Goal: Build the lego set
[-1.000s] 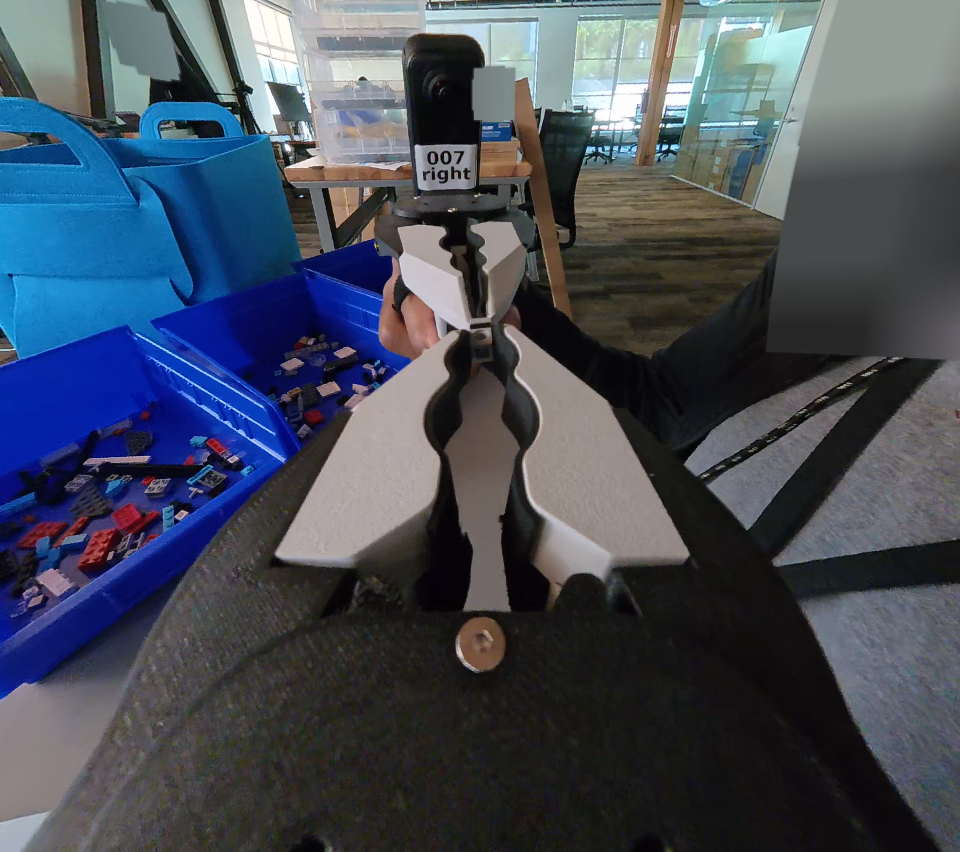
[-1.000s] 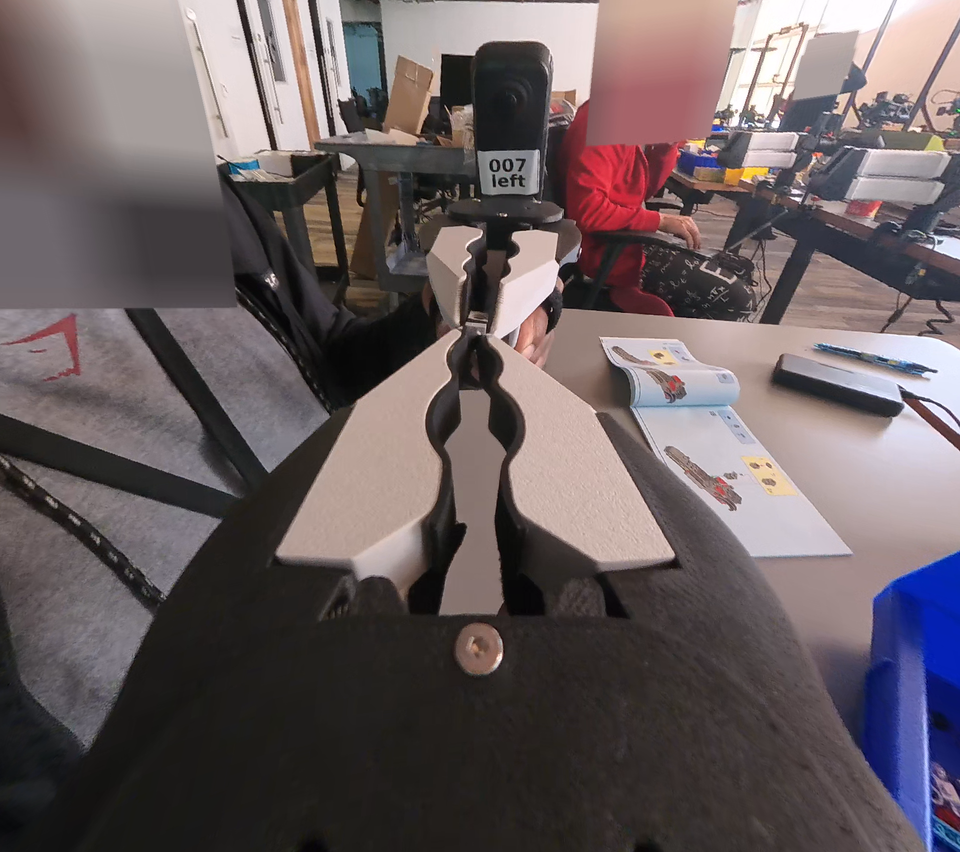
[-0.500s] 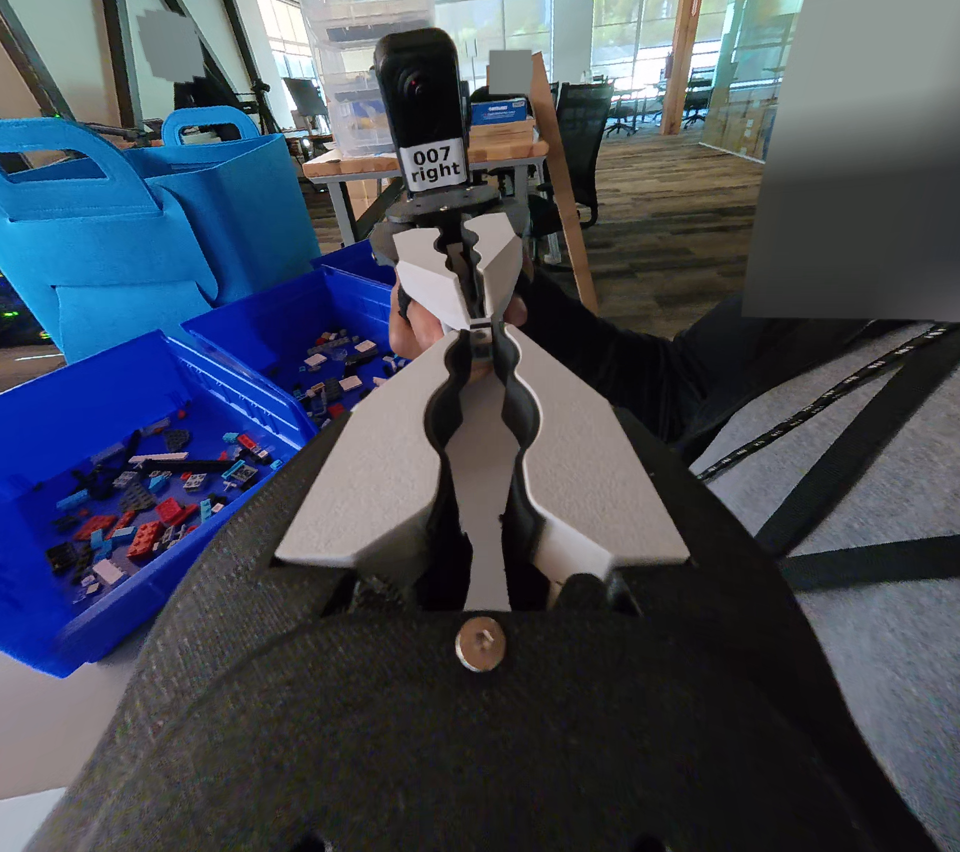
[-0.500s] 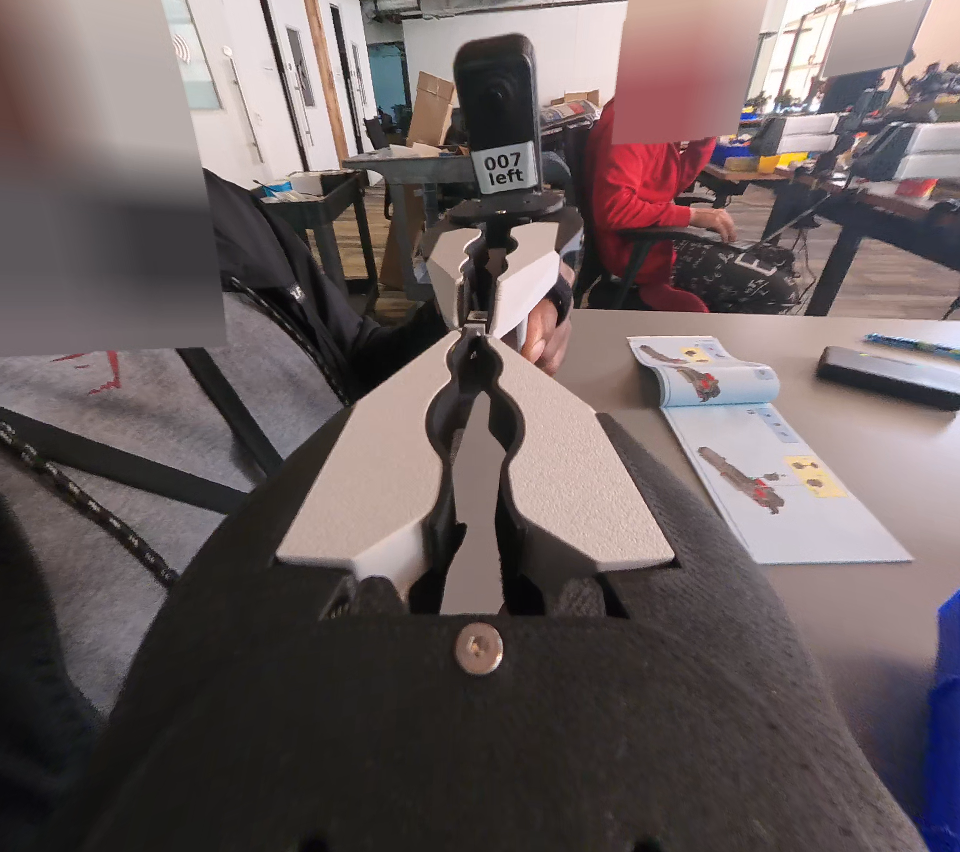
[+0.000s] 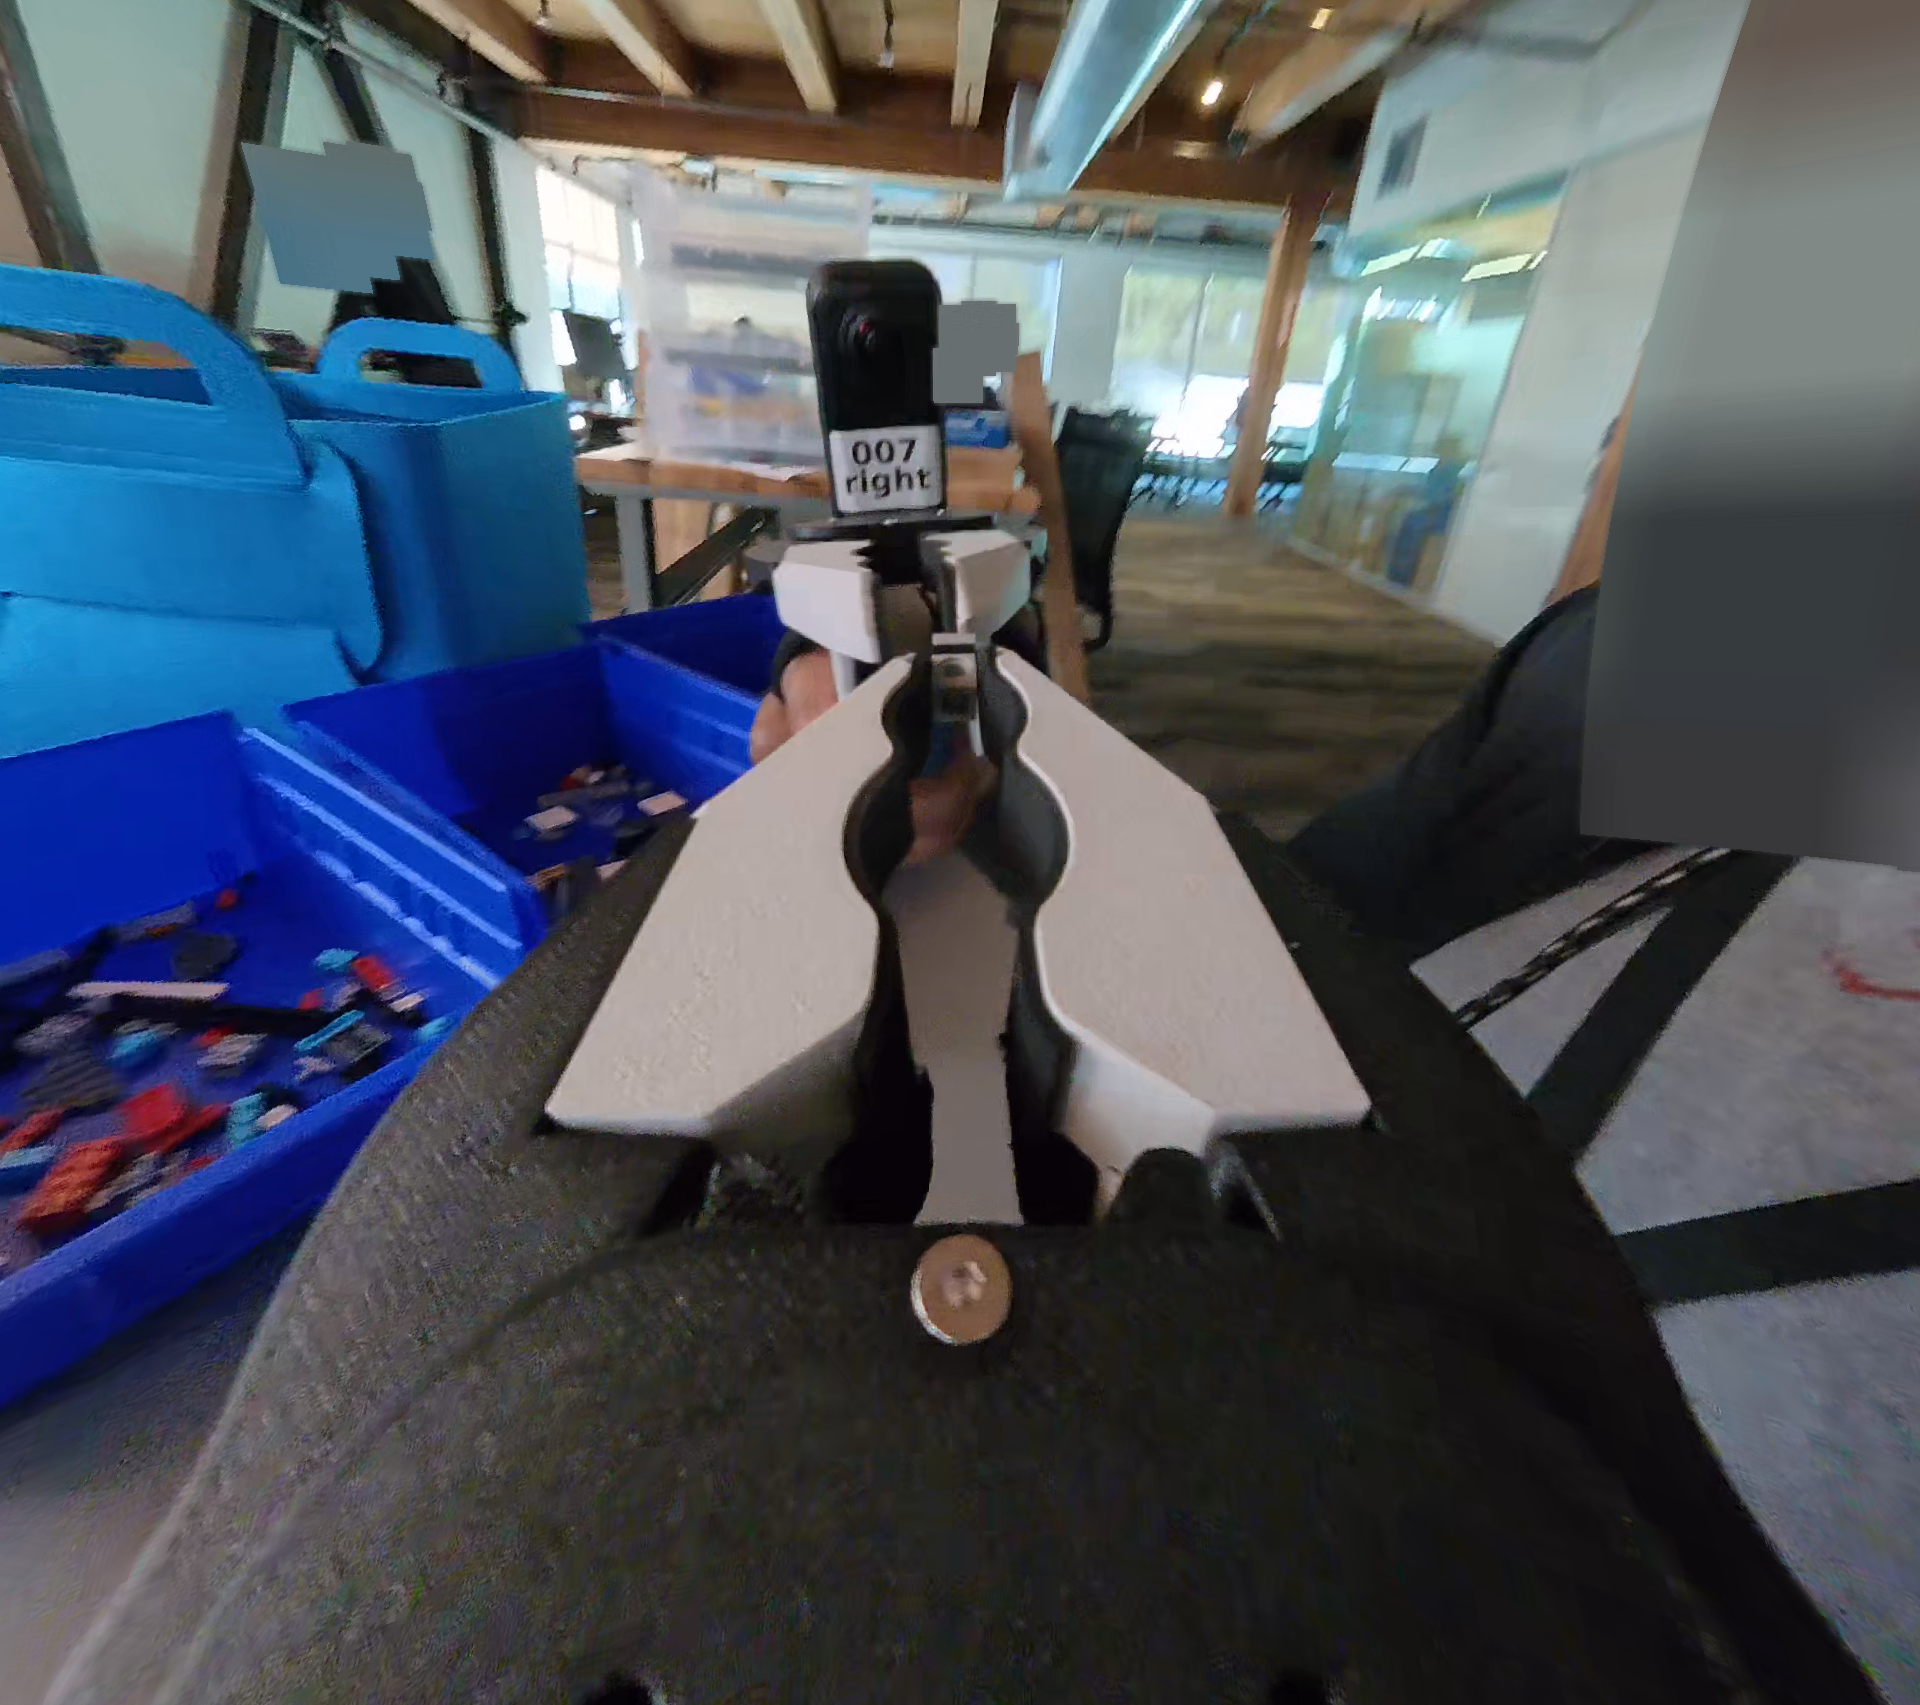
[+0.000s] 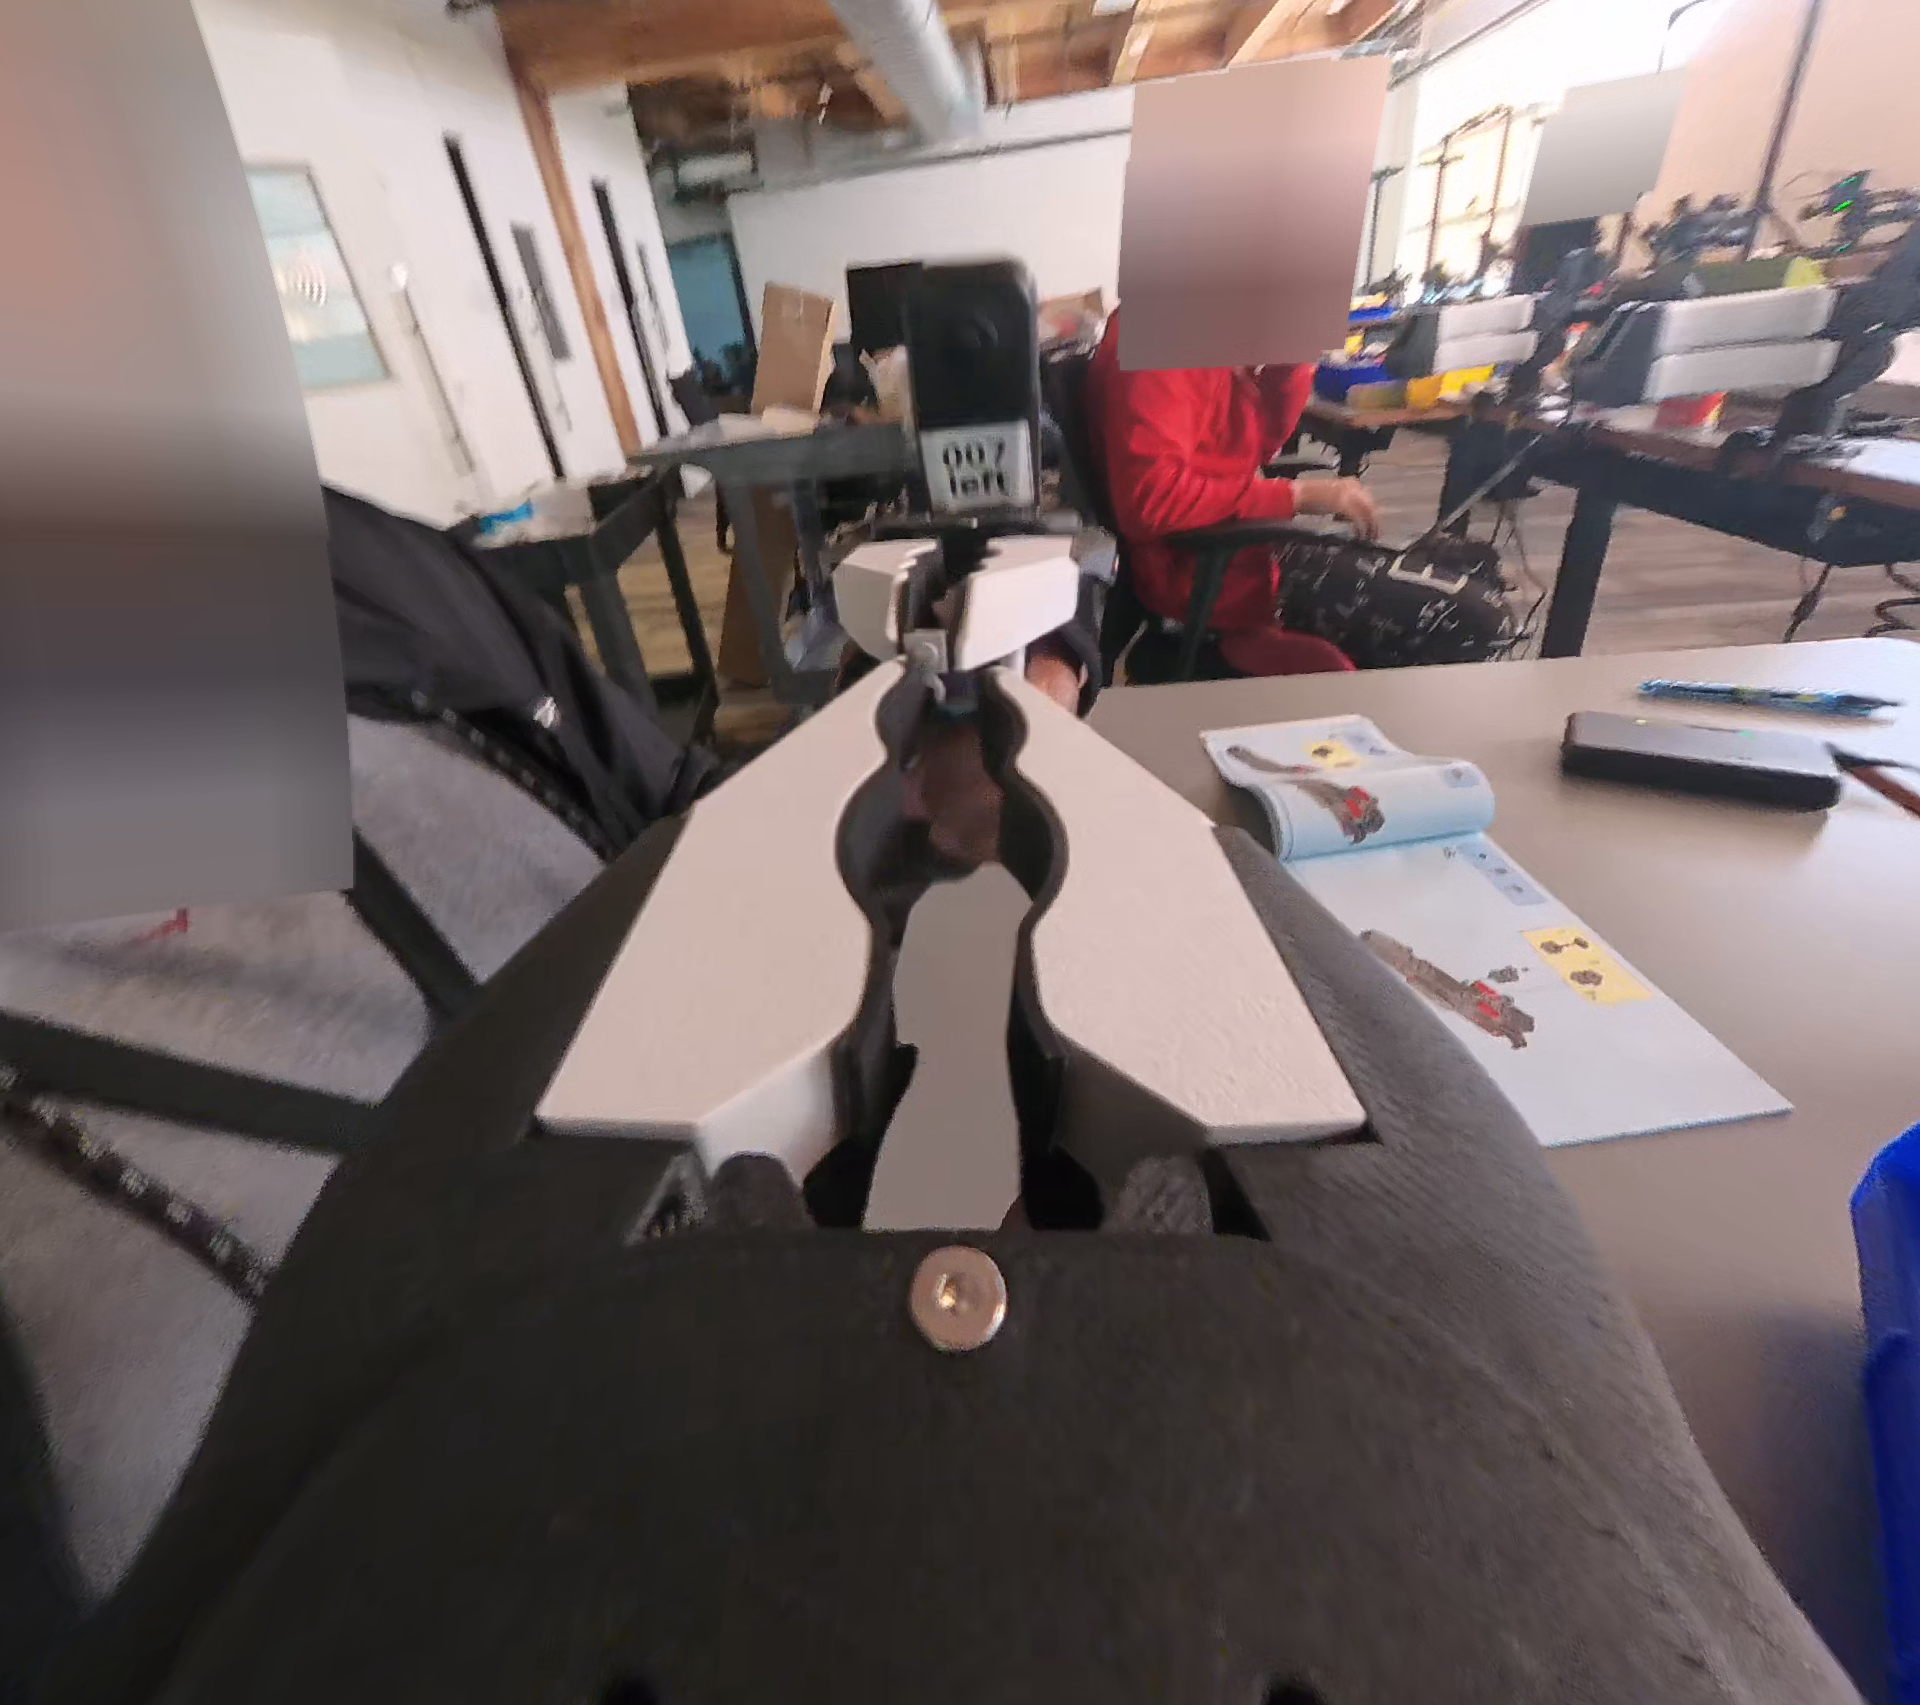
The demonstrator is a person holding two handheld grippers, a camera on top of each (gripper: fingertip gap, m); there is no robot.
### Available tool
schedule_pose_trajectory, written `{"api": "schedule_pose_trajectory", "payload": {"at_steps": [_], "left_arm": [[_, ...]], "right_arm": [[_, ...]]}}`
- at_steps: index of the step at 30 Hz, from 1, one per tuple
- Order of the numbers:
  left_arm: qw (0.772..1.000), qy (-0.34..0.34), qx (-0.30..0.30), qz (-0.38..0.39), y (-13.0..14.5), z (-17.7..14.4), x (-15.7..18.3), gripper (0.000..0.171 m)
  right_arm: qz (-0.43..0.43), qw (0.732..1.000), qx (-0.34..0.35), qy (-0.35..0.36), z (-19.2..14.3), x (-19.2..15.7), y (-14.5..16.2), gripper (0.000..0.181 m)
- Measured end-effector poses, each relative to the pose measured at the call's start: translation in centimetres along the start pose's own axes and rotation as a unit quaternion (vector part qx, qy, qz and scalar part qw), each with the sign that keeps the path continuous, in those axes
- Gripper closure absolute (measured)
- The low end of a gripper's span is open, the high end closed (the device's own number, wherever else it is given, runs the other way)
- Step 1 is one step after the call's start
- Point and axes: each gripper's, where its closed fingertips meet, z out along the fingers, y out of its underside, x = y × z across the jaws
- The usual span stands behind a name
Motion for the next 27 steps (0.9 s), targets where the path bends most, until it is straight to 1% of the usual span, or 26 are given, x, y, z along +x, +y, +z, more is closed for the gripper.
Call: {"api": "schedule_pose_trajectory", "payload": {"at_steps": [3, 5, 8, 11, 13, 15, 17, 19, 22, 27], "left_arm": [[0.997, 0.028, 0.042, -0.065, -0.7, -0.2, -0.2, 0.164], [0.991, 0.042, 0.068, -0.11, -1.1, -0.3, -0.4, 0.163], [0.978, 0.029, 0.101, -0.181, -1.2, -0.4, -1.8, 0.163], [0.954, -0.011, 0.15, -0.259, -1.1, -1.0, -4.1, 0.163], [0.93, -0.027, 0.197, -0.31, -1.1, -1.6, -5.4, 0.163], [0.909, -0.033, 0.229, -0.348, -0.9, -1.9, -6.1, 0.164], [0.898, -0.037, 0.242, -0.365, -0.5, -1.7, -6.3, 0.163], [0.893, -0.033, 0.252, -0.371, -0.5, -1.5, -6.2, 0.163], [0.885, -0.027, 0.268, -0.379, -0.7, -1.5, -5.9, 0.163], [0.89, -0.034, 0.263, -0.37, -0.6, -1.2, -5.7, 0.163]], "right_arm": [[-0.044, 0.998, 0.031, 0.015, 0.0, 0.2, -0.7, 0.162], [-0.092, 0.994, 0.033, 0.038, 0.2, 0.4, -0.8, 0.159], [-0.179, 0.979, 0.026, 0.089, 0.4, 1.5, -0.4, 0.154], [-0.258, 0.954, 0.043, 0.146, 0.1, 2.8, -0.7, 0.15], [-0.304, 0.935, 0.06, 0.171, 0.0, 3.2, -0.9, 0.15], [-0.359, 0.909, 0.055, 0.205, 0.3, 3.8, -0.6, 0.151], [-0.405, 0.879, 0.021, 0.25, 0.7, 5.0, 0.1, 0.15], [-0.431, 0.86, -0.003, 0.273, 1.3, 5.7, 0.9, 0.148], [-0.44, 0.851, 0.01, 0.287, 1.8, 5.6, 0.6, 0.147], [-0.461, 0.836, 0.008, 0.298, 2.2, 5.3, 0.6, 0.148]]}}
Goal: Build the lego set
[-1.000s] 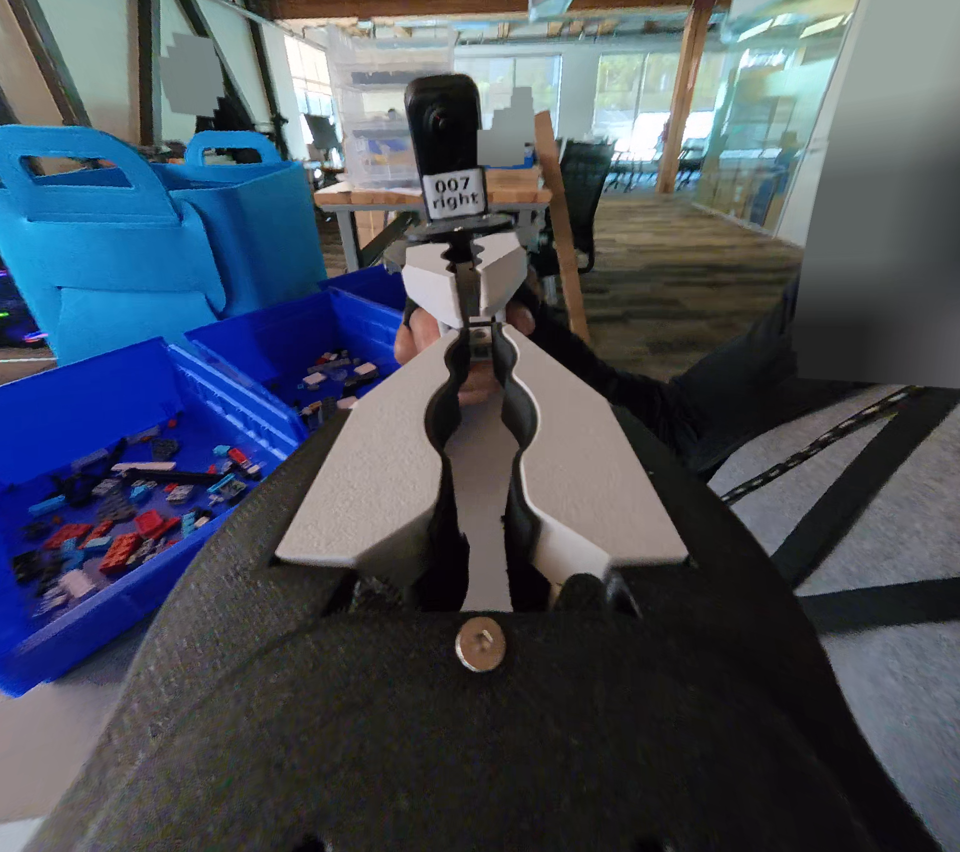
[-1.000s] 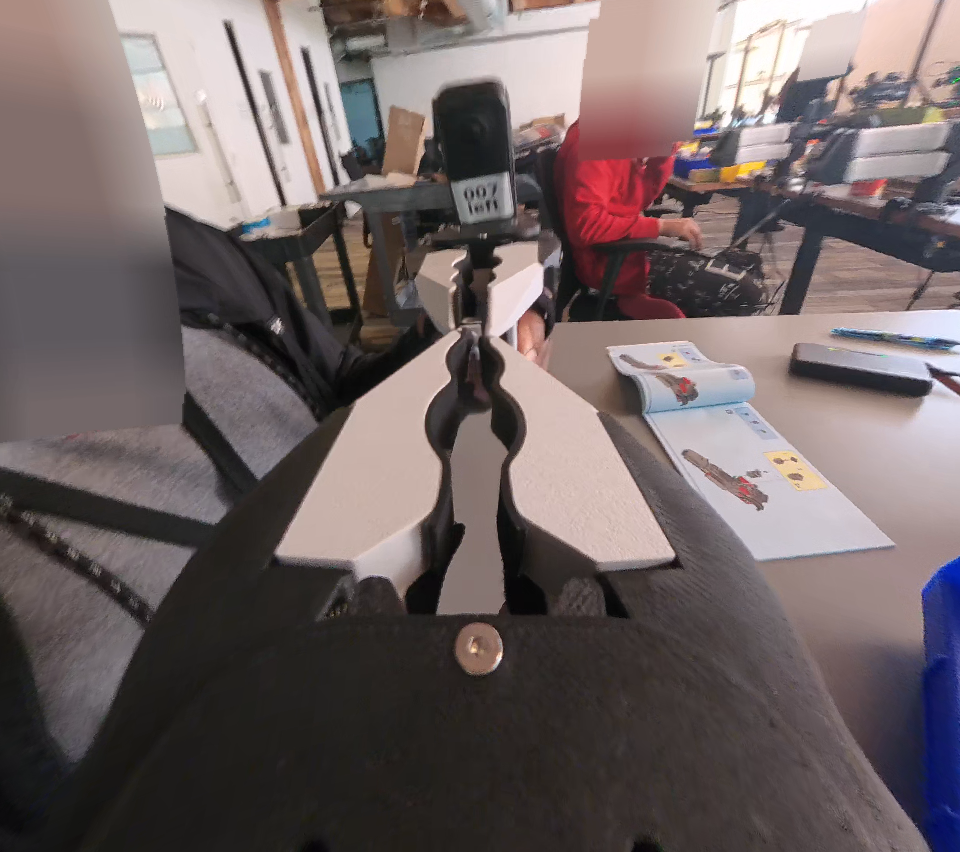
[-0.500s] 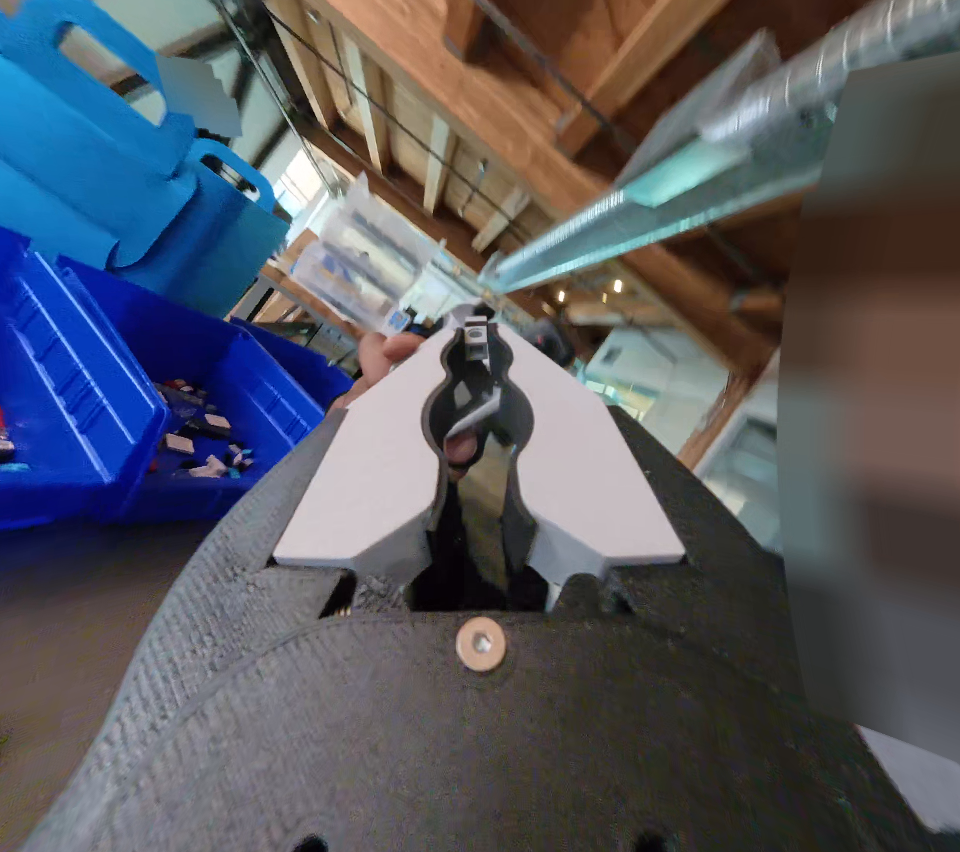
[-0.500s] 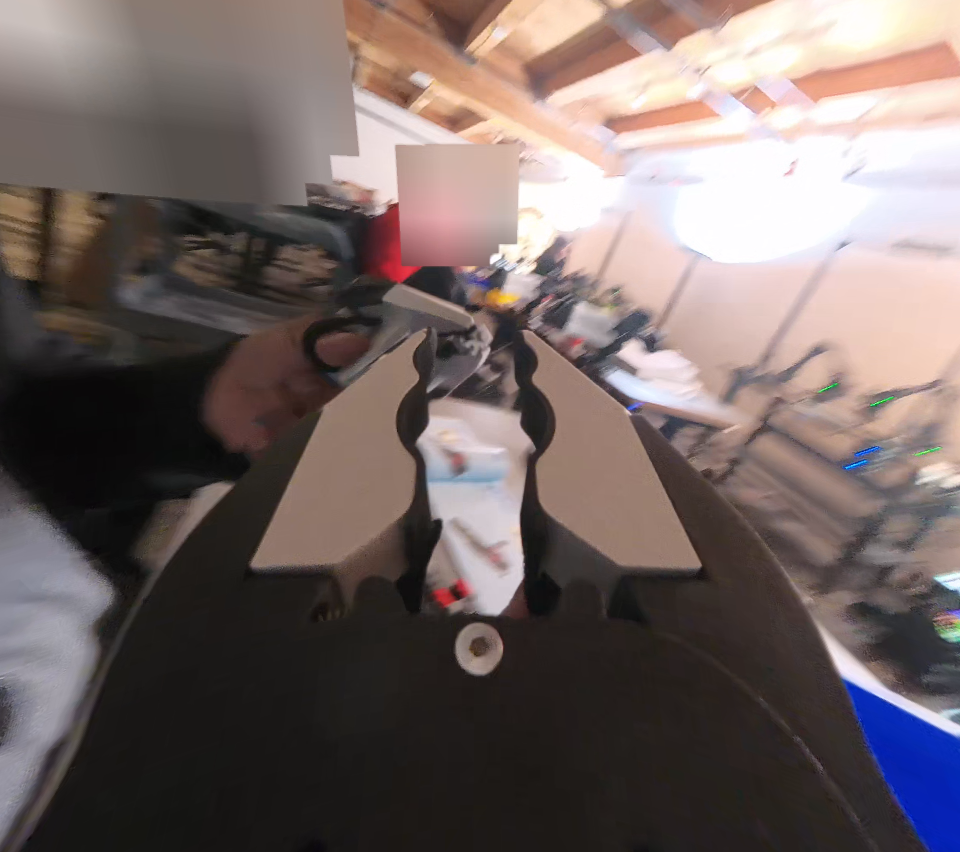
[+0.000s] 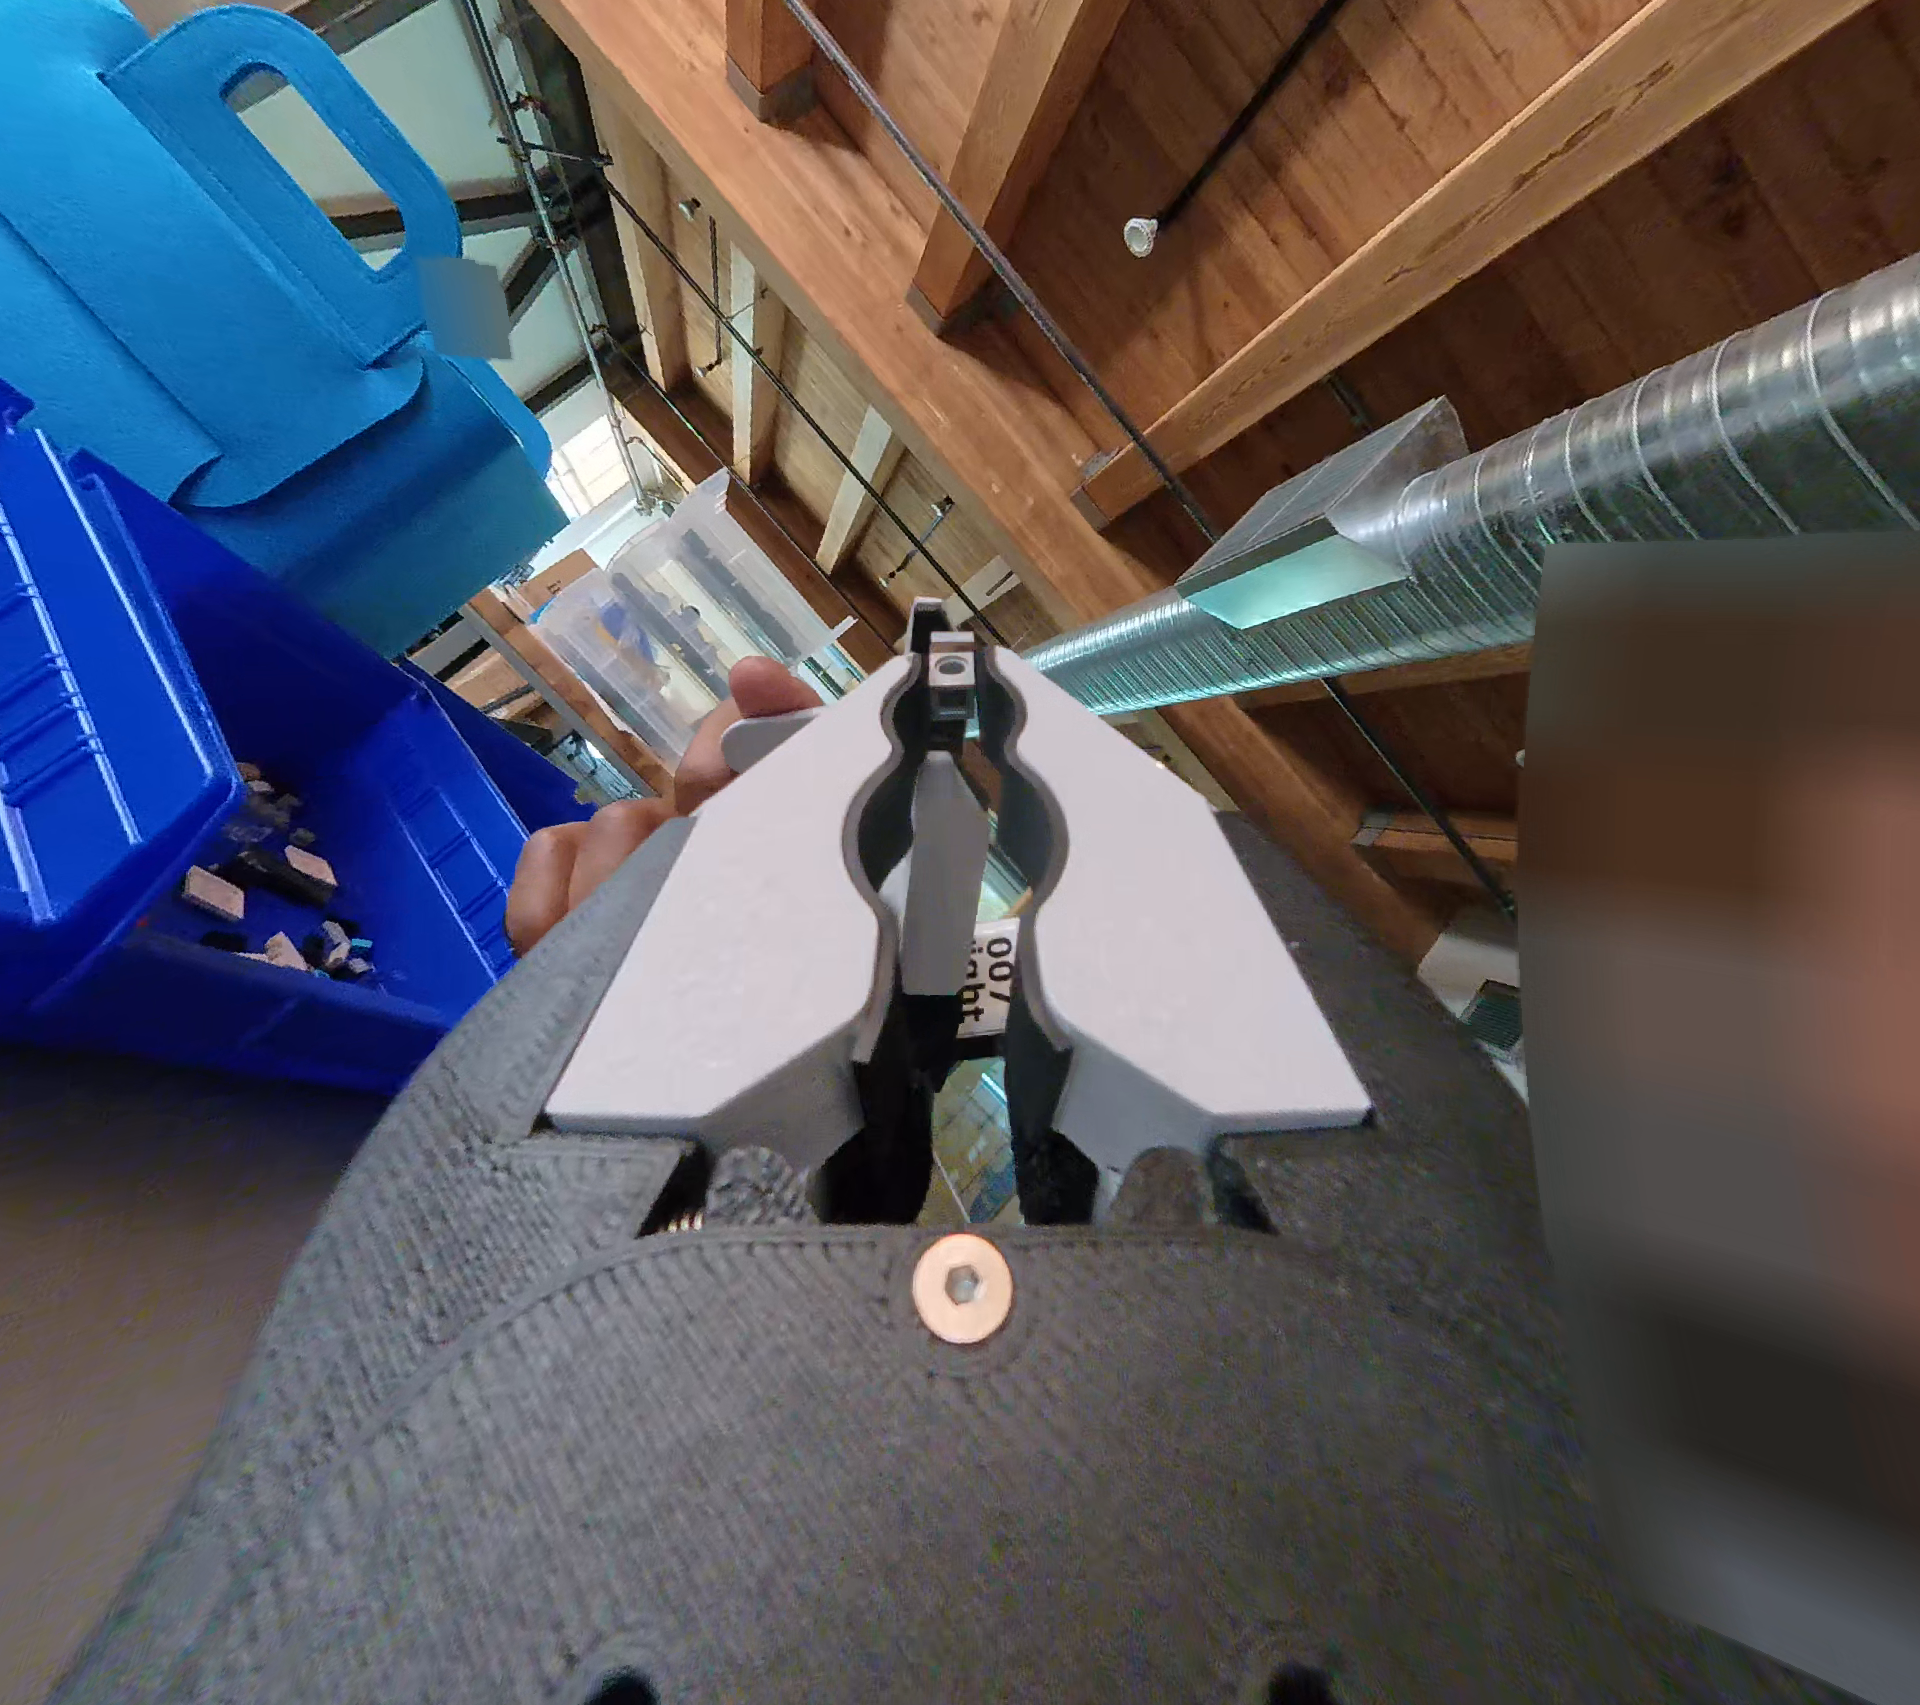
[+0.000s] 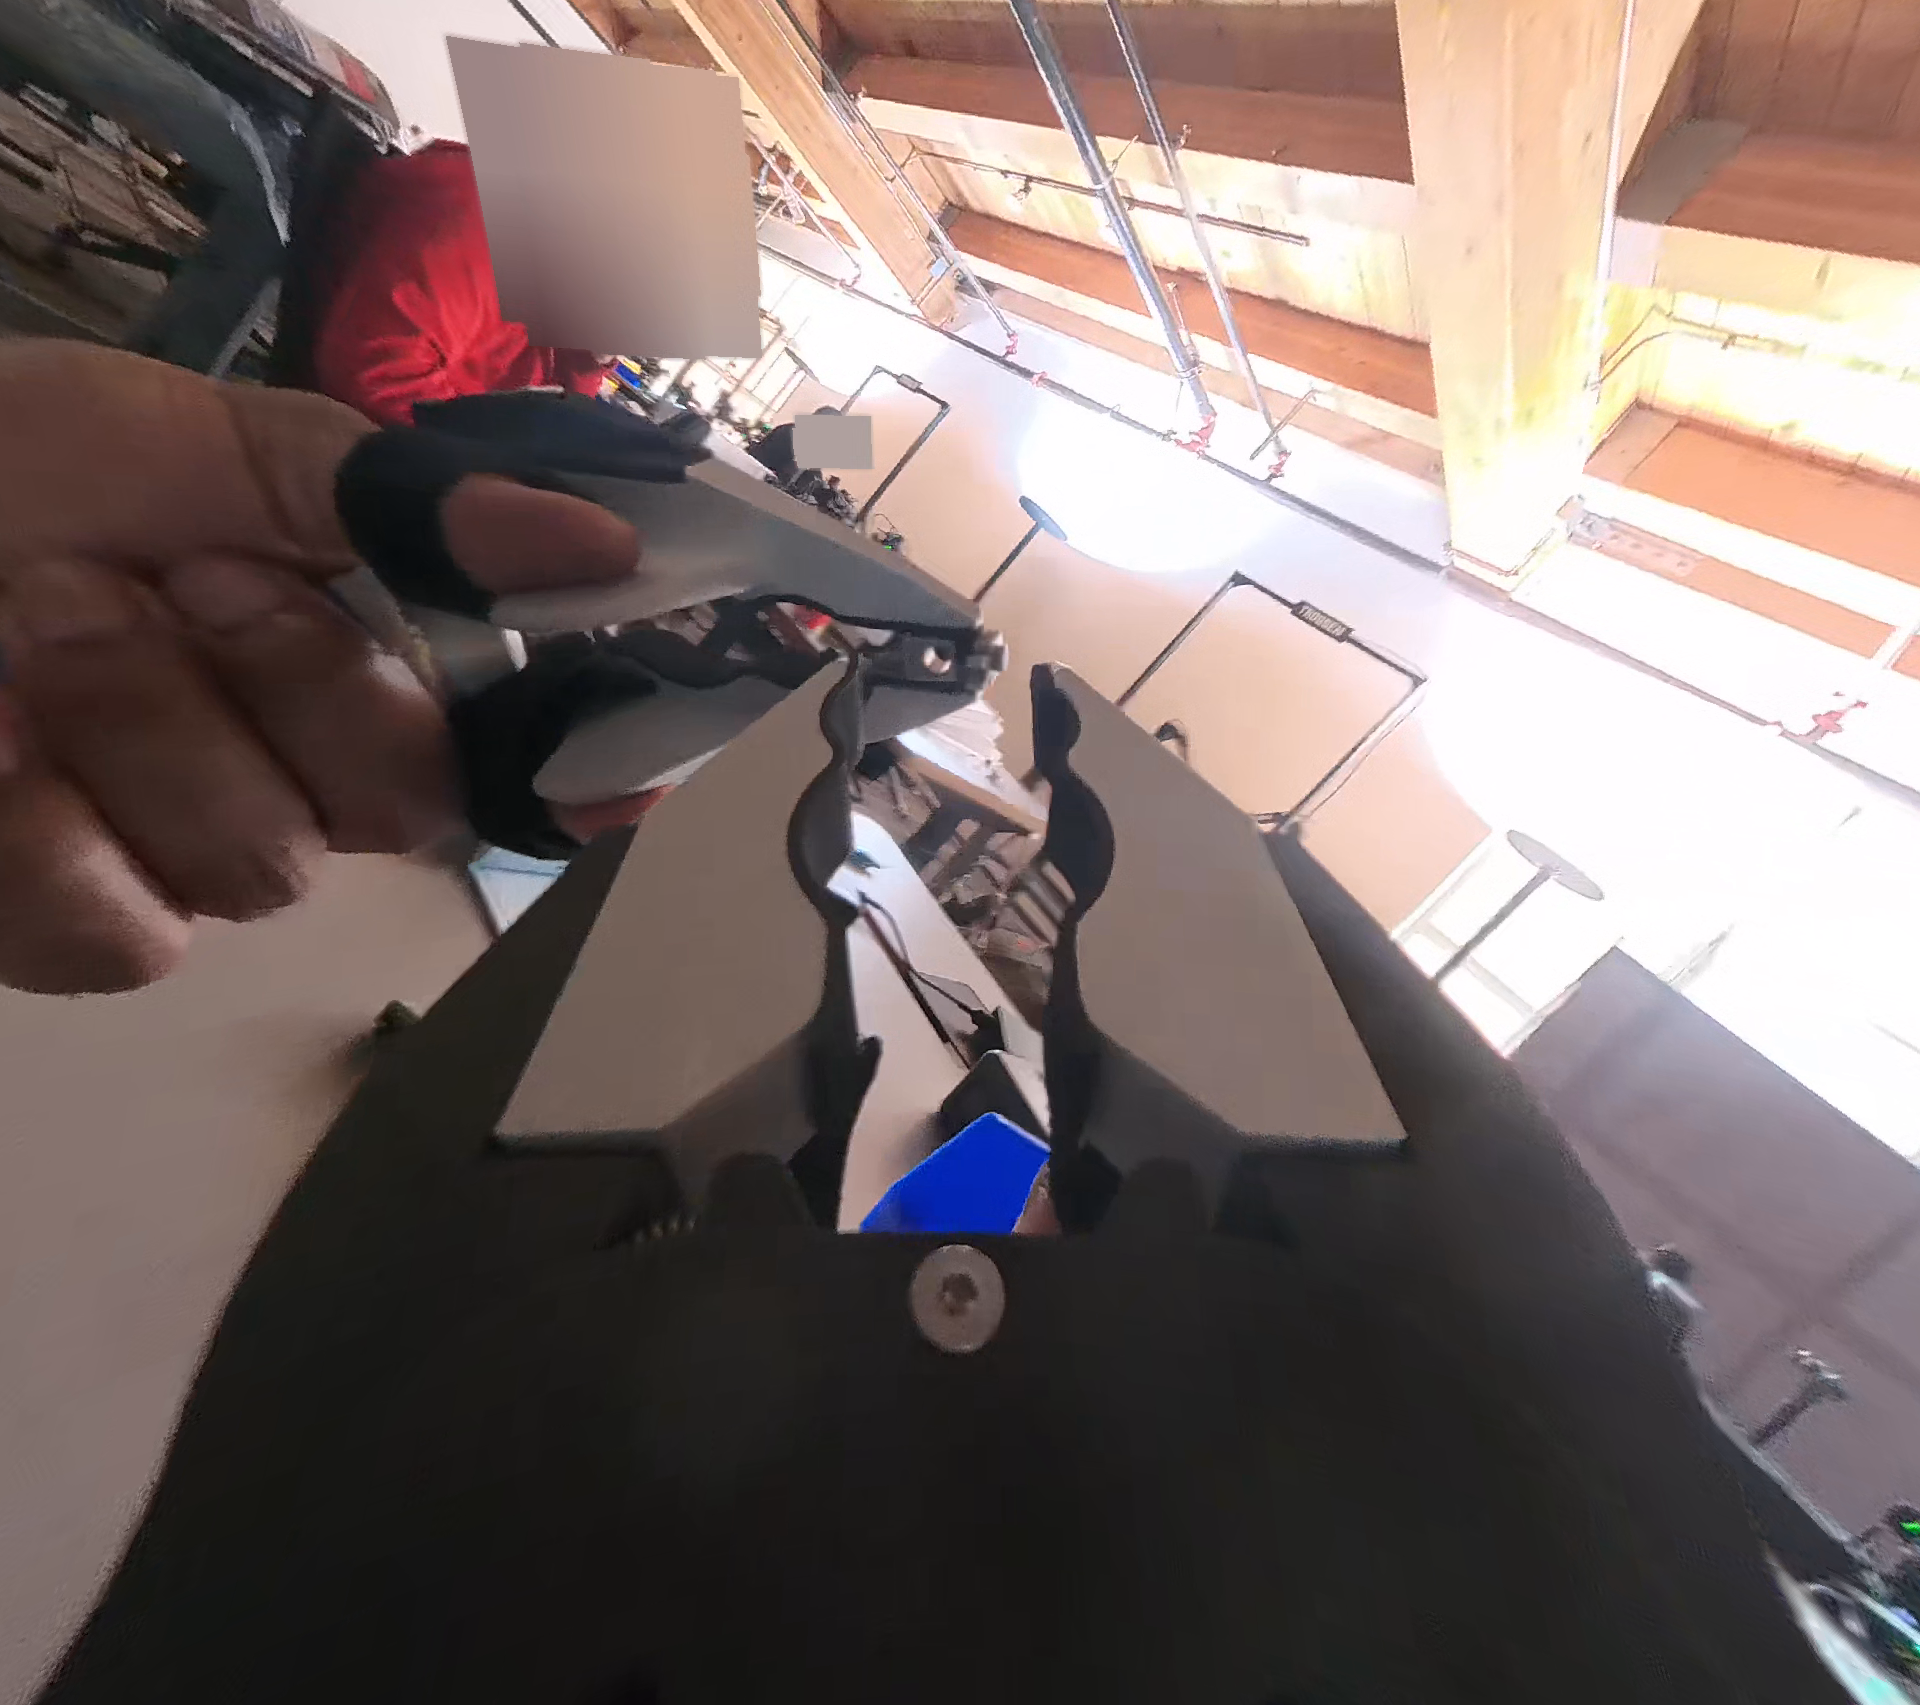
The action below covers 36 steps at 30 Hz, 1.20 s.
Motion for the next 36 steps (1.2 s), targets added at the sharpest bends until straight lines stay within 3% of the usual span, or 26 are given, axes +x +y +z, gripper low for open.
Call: {"api": "schedule_pose_trajectory", "payload": {"at_steps": [14, 19, 36], "left_arm": [[0.999, -0.018, 0.022, 0.033, 0.1, 0.0, 0.1, 0.163], [0.998, -0.018, 0.013, 0.051, 0.4, 0.1, 0.3, 0.163], [0.991, -0.038, -0.003, 0.128, 0.6, 0.0, 0.6, 0.163]], "right_arm": [[-0.048, 0.999, -0.001, 0.024, 0.0, 0.1, -0.7, 0.149], [-0.05, 0.998, 0.008, 0.041, -0.3, 0.6, -1.1, 0.162], [-0.047, 0.998, -0.01, 0.026, -0.5, 0.5, -1.5, 0.163]]}}
